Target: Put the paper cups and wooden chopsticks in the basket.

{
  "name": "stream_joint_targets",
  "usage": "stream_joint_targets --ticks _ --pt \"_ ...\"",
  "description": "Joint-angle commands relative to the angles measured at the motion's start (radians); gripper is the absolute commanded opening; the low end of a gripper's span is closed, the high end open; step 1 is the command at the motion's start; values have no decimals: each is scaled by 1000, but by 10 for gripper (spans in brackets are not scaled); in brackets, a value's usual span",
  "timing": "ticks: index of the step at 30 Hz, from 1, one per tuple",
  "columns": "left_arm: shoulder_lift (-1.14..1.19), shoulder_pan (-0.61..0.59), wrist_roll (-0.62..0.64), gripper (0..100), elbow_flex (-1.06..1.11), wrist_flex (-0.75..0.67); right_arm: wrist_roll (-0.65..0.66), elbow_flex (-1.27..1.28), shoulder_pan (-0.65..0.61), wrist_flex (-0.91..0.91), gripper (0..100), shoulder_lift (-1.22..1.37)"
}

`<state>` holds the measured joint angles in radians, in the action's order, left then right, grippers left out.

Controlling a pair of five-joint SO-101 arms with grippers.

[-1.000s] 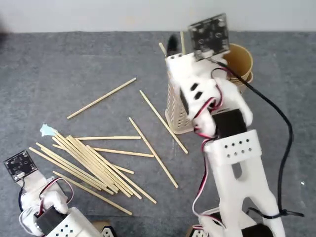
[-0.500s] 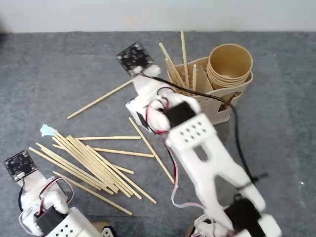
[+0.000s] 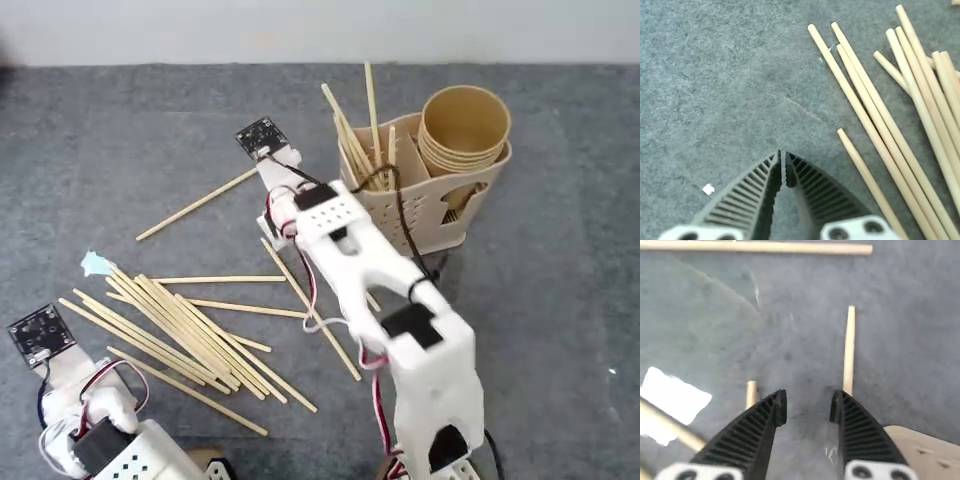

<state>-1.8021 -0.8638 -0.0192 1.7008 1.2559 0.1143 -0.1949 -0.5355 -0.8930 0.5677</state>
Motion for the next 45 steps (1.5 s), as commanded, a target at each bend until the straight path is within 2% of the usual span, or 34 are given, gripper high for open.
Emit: stream_joint_targets --ticks 1,8,19,25,27,31,45 --pt "-17 0 8 14 -18 0 -6 -227 38 -107 164 79" --pt "-17 0 8 14 -18 0 -6 -437 58 -211 165 214" --pt "-17 0 8 14 -18 0 -5 -445 73 -197 163 229" --pt "-17 0 8 14 -18 0 -5 -440 74 -257 161 248" --pt "-17 0 8 14 -18 0 0 -440 56 -292 134 263" --pt "-17 0 8 14 -18 0 0 -440 16 -337 10 277" --pt "-17 0 8 14 -18 0 -6 -442 -108 -587 8 56"
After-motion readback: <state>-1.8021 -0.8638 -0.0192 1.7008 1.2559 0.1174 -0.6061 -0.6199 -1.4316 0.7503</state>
